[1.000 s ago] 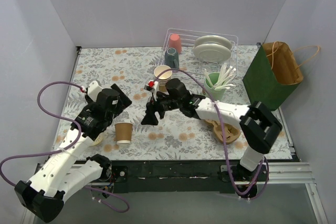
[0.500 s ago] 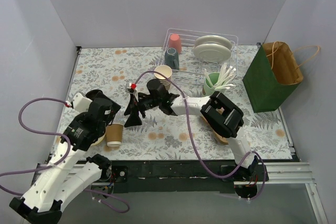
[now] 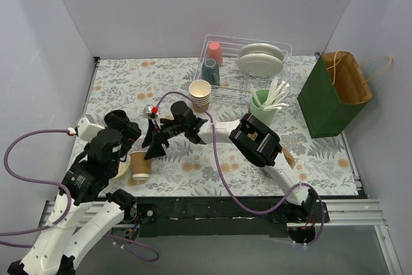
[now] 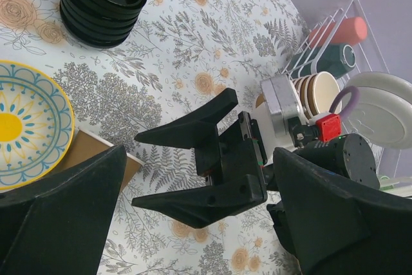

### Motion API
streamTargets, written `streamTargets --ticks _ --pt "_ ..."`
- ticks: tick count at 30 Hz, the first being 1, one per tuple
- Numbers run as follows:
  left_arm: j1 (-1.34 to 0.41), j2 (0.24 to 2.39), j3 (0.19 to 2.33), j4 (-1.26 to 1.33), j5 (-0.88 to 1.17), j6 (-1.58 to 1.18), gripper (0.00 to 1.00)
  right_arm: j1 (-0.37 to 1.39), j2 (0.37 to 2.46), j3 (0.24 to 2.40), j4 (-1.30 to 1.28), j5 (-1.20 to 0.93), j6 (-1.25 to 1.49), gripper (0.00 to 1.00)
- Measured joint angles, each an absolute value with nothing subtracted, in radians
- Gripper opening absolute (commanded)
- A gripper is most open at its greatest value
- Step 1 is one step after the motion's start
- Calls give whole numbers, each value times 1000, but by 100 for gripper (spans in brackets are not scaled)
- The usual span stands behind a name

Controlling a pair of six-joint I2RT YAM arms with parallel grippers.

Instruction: Pack the takeout coffee

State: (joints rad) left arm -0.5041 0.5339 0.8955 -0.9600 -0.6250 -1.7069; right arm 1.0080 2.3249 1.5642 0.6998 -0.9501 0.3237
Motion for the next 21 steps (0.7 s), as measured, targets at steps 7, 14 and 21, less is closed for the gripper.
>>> streamTargets --ticks 7,14,21 --pt "-504 515 896 -957 -625 -1694 98 1023 2339 1577 685 -970 322 66" --pt "-504 513 896 -957 -625 -1691 98 1026 2339 1577 656 -972 313 33" --pt "-504 503 896 -957 -625 -1691 98 1026 2337 1574 632 -954 305 1"
